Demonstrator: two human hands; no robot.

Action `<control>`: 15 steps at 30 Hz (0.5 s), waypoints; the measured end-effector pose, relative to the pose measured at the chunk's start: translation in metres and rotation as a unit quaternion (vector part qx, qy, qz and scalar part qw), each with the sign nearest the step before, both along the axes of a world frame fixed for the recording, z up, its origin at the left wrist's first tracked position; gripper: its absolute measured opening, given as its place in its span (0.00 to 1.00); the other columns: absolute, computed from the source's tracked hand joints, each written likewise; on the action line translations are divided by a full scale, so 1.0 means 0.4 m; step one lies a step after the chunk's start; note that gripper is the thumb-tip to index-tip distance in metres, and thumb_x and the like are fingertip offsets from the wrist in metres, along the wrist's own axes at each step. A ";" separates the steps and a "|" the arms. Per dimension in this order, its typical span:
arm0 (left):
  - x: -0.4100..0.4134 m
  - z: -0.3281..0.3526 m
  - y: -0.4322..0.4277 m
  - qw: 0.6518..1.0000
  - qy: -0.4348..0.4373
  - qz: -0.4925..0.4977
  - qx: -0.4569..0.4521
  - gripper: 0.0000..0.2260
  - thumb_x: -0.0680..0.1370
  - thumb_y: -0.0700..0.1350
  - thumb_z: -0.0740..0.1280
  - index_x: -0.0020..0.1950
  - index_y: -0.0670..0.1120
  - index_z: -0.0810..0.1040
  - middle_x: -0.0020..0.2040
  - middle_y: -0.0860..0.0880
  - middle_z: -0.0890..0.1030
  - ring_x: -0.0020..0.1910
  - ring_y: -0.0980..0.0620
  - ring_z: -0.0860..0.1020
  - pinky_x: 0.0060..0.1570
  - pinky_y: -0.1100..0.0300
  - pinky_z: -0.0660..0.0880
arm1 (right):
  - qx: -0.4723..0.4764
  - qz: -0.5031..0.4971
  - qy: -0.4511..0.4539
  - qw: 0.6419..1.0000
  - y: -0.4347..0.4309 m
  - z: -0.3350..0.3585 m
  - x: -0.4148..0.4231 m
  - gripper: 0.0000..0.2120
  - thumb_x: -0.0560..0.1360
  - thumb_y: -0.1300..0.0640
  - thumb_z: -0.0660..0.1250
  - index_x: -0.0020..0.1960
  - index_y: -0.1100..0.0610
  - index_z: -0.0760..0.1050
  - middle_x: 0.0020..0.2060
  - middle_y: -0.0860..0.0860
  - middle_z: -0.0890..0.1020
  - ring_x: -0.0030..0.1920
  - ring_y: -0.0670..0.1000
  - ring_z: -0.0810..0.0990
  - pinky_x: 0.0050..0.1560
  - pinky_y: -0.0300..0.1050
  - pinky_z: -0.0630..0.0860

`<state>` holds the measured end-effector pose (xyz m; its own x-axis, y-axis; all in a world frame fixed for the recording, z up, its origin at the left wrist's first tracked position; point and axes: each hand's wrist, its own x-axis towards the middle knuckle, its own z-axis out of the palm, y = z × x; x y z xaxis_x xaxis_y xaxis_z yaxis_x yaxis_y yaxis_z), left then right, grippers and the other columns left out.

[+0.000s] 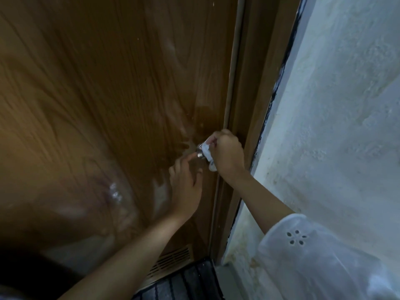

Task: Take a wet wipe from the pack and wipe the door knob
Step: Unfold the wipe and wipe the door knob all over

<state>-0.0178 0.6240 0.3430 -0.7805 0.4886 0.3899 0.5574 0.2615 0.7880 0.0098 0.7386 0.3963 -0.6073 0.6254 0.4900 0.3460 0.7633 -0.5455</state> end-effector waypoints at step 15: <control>-0.031 -0.018 0.007 0.998 0.035 -0.031 -0.051 0.19 0.78 0.43 0.56 0.69 0.53 0.65 0.67 0.53 0.70 0.62 0.51 0.63 0.62 0.56 0.64 | -0.171 -0.035 0.060 0.983 -0.006 -0.038 0.006 0.11 0.77 0.58 0.61 0.54 0.61 0.79 0.51 0.58 0.83 0.50 0.53 0.81 0.52 0.39 0.74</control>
